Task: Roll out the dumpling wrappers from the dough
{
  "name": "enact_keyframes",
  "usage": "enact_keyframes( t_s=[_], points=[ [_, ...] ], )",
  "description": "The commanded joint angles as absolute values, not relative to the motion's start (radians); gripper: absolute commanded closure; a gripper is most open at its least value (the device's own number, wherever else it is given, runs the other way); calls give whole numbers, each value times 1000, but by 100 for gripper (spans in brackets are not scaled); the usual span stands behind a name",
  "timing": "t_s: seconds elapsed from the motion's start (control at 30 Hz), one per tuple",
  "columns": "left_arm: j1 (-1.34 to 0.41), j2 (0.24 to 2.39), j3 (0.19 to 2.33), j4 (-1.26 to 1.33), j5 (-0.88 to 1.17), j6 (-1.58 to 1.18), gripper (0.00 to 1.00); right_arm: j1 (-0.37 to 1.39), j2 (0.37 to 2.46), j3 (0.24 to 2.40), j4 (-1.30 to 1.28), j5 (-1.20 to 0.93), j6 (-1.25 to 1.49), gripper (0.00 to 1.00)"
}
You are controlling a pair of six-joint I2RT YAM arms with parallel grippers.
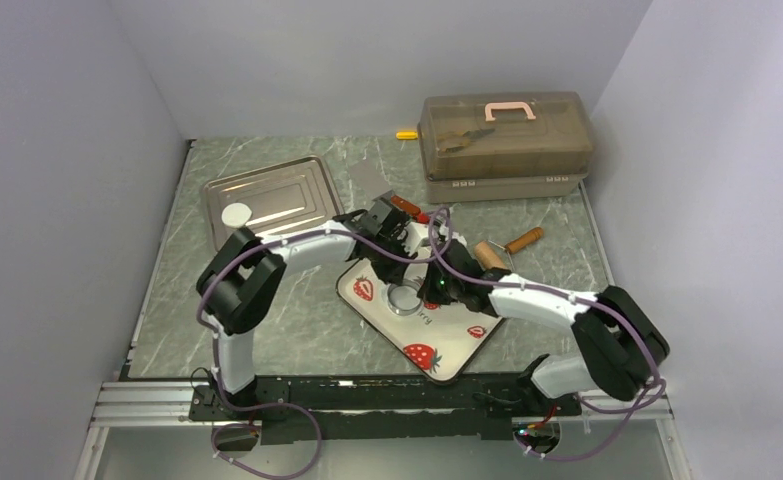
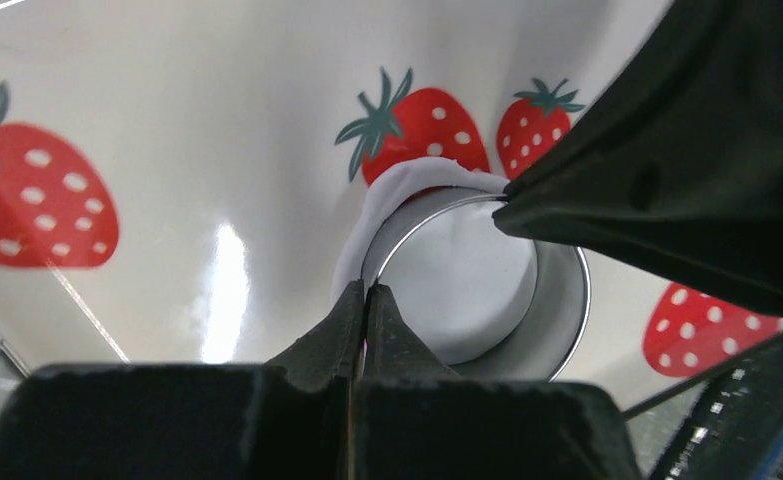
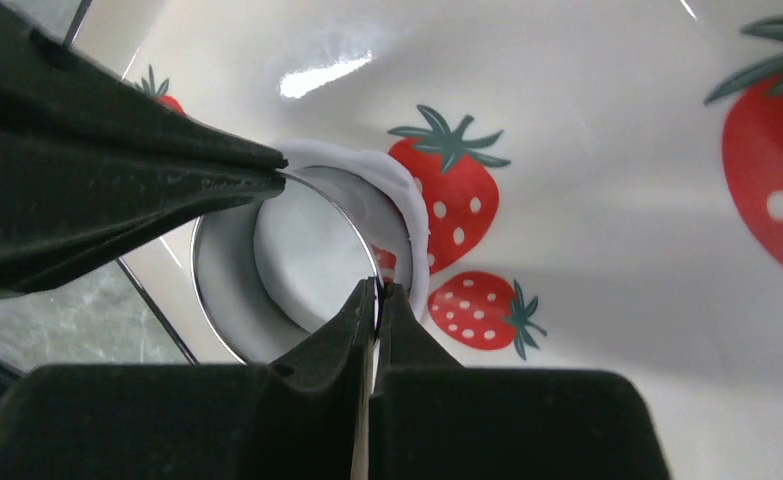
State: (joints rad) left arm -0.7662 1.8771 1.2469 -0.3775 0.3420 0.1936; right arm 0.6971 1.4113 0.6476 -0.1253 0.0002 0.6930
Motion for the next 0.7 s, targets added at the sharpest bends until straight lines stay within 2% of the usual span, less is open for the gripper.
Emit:
enact_keyframes(
  t_s=[0.0, 0.17, 0.3, 0.47, 0.67],
  points=[
    [-723, 2031, 1369, -548, 347, 223, 100, 771, 1297, 526, -333, 75, 813, 100],
    [-724, 1984, 1328, -554, 383, 242, 100, 745, 1241, 498, -316, 114, 818, 100],
    [-785, 1908, 1245, -575, 344, 284, 100, 664, 1427, 592, -239, 104, 708, 100],
    [-801, 1858, 1171, -602, 415, 261, 100, 656, 1613, 775, -221, 72, 621, 100],
    [-784, 1909, 1174, -527, 353, 244, 100, 661, 1478, 680, -272, 92, 663, 100]
  ],
)
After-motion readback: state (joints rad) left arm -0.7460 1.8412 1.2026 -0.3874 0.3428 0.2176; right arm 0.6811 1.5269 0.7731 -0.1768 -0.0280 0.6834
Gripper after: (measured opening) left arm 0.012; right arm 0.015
